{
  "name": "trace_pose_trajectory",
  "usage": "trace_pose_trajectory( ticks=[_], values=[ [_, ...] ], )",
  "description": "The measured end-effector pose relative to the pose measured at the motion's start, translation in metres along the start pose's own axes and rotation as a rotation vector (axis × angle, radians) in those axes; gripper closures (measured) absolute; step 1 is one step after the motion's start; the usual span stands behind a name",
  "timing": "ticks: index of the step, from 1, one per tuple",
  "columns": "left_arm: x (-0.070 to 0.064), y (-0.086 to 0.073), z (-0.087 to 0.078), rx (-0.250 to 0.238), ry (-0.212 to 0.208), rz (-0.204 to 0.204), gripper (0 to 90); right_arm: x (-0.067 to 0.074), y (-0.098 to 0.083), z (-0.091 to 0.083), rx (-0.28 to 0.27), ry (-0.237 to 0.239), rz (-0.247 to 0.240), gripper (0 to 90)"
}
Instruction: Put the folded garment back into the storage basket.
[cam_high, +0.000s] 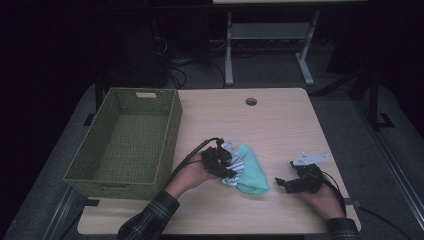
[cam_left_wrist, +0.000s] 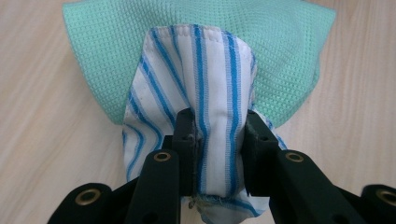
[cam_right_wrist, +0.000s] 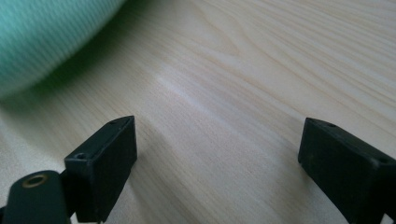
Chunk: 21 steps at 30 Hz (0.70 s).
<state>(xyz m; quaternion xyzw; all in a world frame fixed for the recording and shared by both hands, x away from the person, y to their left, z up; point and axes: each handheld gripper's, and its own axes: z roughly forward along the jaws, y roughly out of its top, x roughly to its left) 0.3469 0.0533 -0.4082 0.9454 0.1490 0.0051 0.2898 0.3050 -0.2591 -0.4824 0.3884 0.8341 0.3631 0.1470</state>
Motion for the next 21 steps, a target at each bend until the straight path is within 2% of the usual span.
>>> trace_pose_trajectory(
  ticks=[5, 6, 8, 10, 13, 16, 21],
  values=[
    [0.004, 0.000, -0.022, -0.025, 0.024, -0.033, 70.3, 0.000, -0.001, -0.001, 0.000, -0.003, -0.001, 10.9],
    [0.006, 0.000, -0.027, -0.016, 0.027, -0.024, 70.3, 0.000, -0.001, -0.001, 0.003, -0.001, 0.002, 10.9],
    [0.007, 0.000, -0.036, -0.037, 0.034, -0.048, 70.3, 0.000, -0.001, -0.001, 0.002, -0.001, 0.002, 10.9],
    [0.010, 0.000, -0.045, -0.034, 0.044, -0.038, 70.3, 0.000, -0.001, -0.001, 0.002, -0.002, 0.002, 10.9],
    [0.012, -0.002, -0.058, -0.062, 0.057, -0.068, 70.2, 0.000, -0.001, -0.001, 0.002, -0.004, 0.006, 10.9],
    [0.016, -0.003, -0.071, -0.085, 0.070, -0.075, 70.2, 0.000, -0.001, -0.001, 0.001, -0.004, 0.006, 10.9],
    [0.020, -0.006, -0.093, -0.094, 0.103, -0.076, 70.2, 0.000, -0.001, -0.001, 0.001, -0.004, 0.007, 10.9]
  ],
)
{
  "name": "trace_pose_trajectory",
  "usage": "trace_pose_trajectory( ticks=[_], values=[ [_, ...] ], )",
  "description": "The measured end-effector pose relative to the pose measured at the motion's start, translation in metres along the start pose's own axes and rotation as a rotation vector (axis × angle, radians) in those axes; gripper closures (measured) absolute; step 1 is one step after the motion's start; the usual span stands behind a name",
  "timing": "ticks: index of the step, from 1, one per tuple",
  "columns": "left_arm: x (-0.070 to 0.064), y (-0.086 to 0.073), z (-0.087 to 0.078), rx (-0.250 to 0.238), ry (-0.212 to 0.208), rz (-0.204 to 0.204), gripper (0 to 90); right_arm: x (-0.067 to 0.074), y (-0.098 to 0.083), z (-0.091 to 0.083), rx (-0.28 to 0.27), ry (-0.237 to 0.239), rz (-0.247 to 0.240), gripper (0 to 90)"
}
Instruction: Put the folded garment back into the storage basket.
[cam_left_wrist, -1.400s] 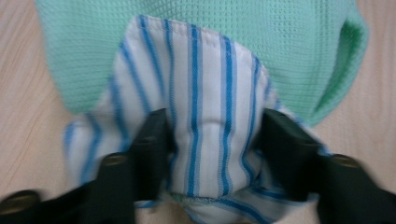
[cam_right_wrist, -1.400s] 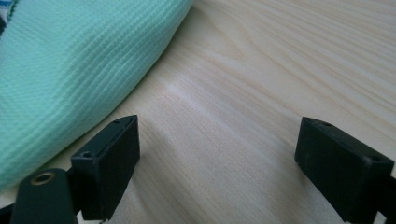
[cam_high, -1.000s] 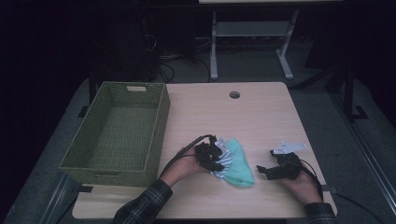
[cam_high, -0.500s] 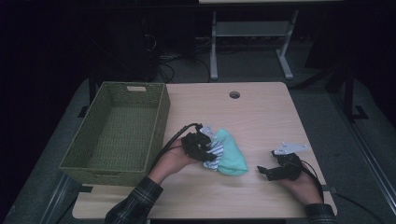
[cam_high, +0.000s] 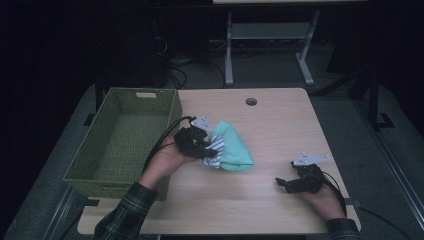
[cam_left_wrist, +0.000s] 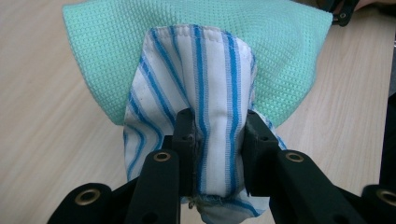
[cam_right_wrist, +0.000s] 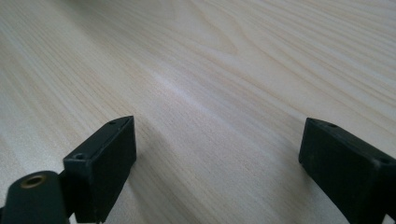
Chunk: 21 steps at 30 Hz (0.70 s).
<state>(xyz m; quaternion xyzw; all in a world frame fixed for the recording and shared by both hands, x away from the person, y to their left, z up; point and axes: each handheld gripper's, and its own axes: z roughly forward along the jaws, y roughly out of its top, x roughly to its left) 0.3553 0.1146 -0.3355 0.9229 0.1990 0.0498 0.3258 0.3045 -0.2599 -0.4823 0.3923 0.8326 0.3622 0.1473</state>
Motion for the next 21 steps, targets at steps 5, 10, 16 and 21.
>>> trace_pose_trajectory(
  ticks=[5, 10, 16, 21],
  values=[
    [0.009, -0.004, -0.021, -0.010, 0.040, -0.012, 70.1, 0.000, 0.000, 0.000, 0.001, -0.001, -0.004, 10.9],
    [0.016, -0.008, -0.039, -0.026, 0.073, -0.025, 70.1, 0.000, 0.000, 0.000, -0.001, -0.001, 0.001, 10.9],
    [0.022, -0.015, -0.057, -0.034, 0.100, -0.052, 70.1, 0.000, 0.000, 0.000, 0.000, -0.004, 0.000, 10.9],
    [0.026, -0.021, -0.072, -0.039, 0.128, -0.071, 70.0, 0.000, 0.000, 0.000, -0.001, -0.004, 0.003, 10.9]
  ],
)
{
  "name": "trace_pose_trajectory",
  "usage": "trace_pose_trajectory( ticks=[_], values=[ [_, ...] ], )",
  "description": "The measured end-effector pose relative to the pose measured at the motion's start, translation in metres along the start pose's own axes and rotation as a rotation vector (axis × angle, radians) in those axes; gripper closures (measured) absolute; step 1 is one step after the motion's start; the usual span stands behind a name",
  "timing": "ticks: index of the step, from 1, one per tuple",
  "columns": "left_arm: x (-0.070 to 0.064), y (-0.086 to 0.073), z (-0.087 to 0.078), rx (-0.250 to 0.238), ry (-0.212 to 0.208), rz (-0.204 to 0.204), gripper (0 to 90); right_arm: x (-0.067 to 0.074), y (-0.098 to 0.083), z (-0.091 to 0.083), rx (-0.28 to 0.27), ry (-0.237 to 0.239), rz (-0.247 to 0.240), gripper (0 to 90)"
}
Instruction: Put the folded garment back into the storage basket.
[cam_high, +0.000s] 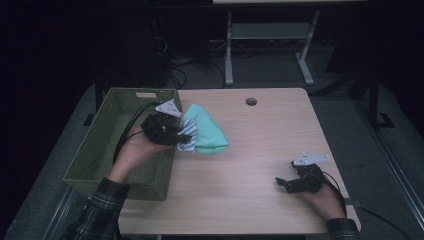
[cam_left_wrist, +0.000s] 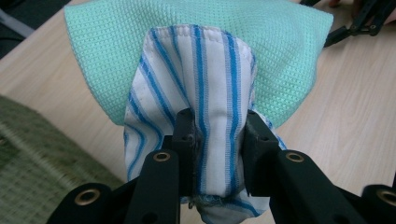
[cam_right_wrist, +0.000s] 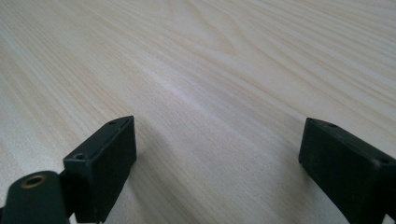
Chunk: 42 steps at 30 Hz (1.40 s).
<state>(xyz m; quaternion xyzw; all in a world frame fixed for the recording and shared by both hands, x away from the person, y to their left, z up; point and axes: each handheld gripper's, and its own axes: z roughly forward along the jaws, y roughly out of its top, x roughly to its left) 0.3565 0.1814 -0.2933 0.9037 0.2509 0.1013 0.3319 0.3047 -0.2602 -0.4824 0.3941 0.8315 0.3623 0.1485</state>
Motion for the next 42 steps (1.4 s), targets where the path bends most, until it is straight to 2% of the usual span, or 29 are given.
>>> trace_pose_trajectory(
  ticks=[5, 14, 22, 31, 36, 42],
  values=[
    [0.011, -0.009, -0.015, -0.006, 0.039, -0.023, 70.0, 0.000, 0.000, 0.000, 0.001, -0.001, 0.002, 10.9],
    [0.030, -0.031, -0.037, -0.019, 0.103, -0.091, 69.9, 0.000, 0.000, 0.000, 0.000, -0.001, 0.004, 10.9],
    [0.044, -0.051, -0.050, -0.021, 0.172, -0.145, 69.9, 0.000, 0.000, 0.000, 0.001, -0.002, 0.005, 10.9],
    [0.054, -0.079, -0.055, -0.025, 0.214, -0.235, 69.9, 0.000, 0.000, 0.000, 0.001, -0.002, 0.004, 10.9],
    [0.059, -0.095, -0.054, -0.001, 0.254, -0.282, 69.9, 0.000, 0.000, 0.000, 0.001, -0.002, 0.005, 10.9],
    [0.067, -0.117, -0.051, 0.014, 0.280, -0.336, 69.9, 0.000, 0.000, 0.000, 0.002, -0.002, 0.005, 10.9]
  ],
)
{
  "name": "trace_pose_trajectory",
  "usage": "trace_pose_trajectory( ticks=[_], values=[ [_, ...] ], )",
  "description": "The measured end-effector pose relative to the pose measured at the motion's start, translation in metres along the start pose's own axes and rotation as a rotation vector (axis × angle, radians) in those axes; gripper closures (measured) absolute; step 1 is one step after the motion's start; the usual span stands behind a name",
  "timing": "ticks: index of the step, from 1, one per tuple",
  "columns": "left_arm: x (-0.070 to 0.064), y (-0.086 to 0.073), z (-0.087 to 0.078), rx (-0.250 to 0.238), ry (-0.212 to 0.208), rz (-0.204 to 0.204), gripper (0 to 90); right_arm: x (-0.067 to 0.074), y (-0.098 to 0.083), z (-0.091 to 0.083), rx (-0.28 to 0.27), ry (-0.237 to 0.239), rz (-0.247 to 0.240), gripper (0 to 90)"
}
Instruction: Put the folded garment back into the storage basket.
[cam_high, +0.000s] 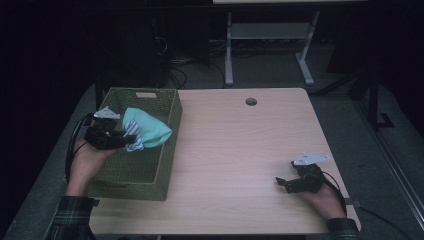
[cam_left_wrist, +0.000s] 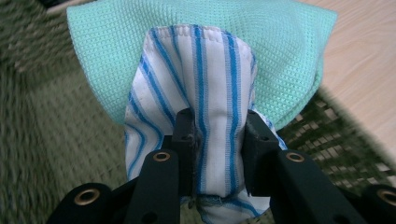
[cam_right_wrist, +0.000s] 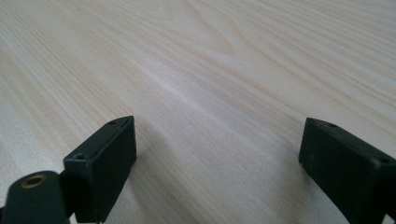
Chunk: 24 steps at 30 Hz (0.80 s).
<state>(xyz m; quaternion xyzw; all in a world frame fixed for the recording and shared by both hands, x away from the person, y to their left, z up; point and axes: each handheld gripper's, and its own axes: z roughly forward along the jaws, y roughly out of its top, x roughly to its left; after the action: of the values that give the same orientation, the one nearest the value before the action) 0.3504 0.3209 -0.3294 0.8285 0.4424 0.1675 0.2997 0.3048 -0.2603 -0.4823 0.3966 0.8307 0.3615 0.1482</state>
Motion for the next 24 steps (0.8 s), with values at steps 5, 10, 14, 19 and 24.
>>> trace_pose_trajectory(
  ticks=[5, 10, 14, 19, 24],
  values=[
    [0.011, -0.015, 0.010, 0.018, 0.013, -0.044, 69.9, 0.000, 0.000, 0.000, 0.000, -0.001, 0.000, 10.9],
    [0.016, -0.026, 0.021, 0.052, 0.029, -0.055, 69.8, 0.000, 0.000, 0.000, 0.001, -0.001, 0.001, 10.9],
    [0.019, -0.028, 0.029, 0.079, 0.047, -0.050, 69.7, 0.000, 0.000, 0.000, 0.001, -0.001, 0.001, 10.9],
    [0.022, -0.028, 0.042, 0.107, 0.027, -0.044, 69.3, 0.000, 0.000, 0.000, 0.000, -0.002, 0.002, 10.9],
    [0.023, -0.031, 0.058, 0.171, 0.031, -0.030, 67.9, 0.000, 0.000, 0.000, 0.000, -0.002, 0.002, 10.9]
  ],
)
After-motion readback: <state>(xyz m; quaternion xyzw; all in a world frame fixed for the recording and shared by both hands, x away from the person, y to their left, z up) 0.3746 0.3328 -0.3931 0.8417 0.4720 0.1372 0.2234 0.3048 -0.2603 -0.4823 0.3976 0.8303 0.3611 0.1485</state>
